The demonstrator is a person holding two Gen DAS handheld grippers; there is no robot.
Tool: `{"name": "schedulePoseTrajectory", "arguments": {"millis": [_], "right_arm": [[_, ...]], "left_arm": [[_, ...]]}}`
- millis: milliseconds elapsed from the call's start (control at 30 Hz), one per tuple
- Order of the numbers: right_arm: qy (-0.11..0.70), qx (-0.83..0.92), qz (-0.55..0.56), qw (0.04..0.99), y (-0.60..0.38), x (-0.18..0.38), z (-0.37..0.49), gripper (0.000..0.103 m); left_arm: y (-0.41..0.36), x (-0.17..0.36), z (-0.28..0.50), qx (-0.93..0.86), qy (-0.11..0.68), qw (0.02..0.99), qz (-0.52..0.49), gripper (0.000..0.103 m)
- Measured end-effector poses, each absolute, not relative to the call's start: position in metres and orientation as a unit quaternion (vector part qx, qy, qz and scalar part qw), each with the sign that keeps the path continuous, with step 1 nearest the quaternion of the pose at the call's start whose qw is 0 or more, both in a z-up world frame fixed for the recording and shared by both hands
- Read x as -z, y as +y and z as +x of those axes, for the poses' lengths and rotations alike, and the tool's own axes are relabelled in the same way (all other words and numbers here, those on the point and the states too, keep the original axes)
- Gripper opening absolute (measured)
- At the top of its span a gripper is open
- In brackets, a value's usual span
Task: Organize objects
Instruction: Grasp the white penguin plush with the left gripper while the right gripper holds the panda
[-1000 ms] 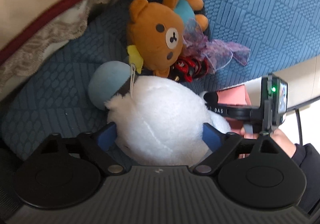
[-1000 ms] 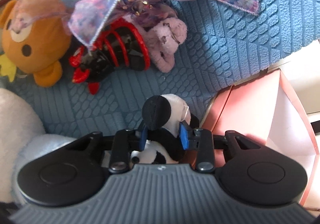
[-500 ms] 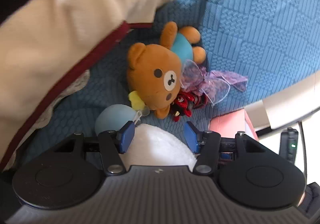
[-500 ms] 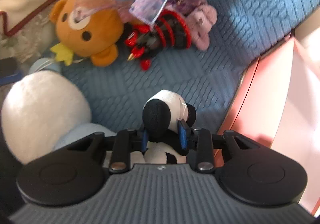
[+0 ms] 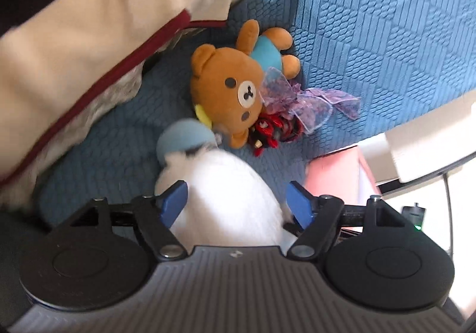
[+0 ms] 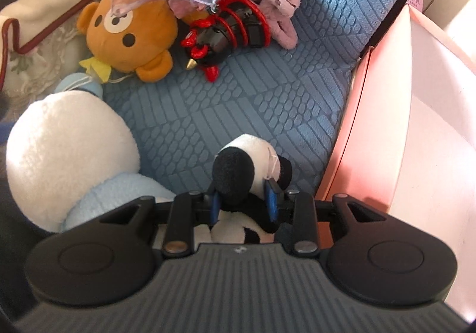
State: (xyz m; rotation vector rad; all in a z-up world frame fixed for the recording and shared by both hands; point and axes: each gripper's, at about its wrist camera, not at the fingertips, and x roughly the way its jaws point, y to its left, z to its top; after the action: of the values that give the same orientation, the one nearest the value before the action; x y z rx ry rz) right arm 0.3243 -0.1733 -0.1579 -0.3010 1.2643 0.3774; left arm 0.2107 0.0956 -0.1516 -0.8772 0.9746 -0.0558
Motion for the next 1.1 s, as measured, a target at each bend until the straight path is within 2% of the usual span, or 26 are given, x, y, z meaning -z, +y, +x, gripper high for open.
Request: {"name": "schedulePoseTrajectory", "arguments": {"millis": [133, 267, 400, 633, 1000, 1100], "right_arm": [[0.582, -0.167, -0.132, 0.785, -0.175, 0.162, 0.328, 0.033], [0.579, -0.169, -0.126, 0.787, -0.176, 0.158, 0.324, 0.033], [0.577, -0.164, -0.120, 0.791, -0.179, 0.155, 0.319, 0.034], [0.580, -0.160, -0.109, 0.791, -0.181, 0.150, 0.310, 0.034], [0.557, -0.137, -0.123, 0.810, -0.177, 0.154, 0.297, 0.034], [0.557, -0.137, -0.114, 0.811, -0.178, 0.155, 0.297, 0.034]], "left_arm": [[0.081, 0.150, 0.183, 0.012, 0.457, 0.777, -0.433, 0.085], [0.050, 0.168, 0.185, 0.031, 0.492, 0.754, -0.434, 0.085], [0.030, 0.180, 0.190, 0.009, 0.495, 0.750, -0.438, 0.092], [0.018, 0.207, 0.189, -0.003, 0.514, 0.710, -0.482, 0.092], [0.003, 0.234, 0.200, -0.005, 0.506, 0.703, -0.500, 0.094], [0.003, 0.229, 0.199, -0.007, 0.505, 0.713, -0.486, 0.089]]}}
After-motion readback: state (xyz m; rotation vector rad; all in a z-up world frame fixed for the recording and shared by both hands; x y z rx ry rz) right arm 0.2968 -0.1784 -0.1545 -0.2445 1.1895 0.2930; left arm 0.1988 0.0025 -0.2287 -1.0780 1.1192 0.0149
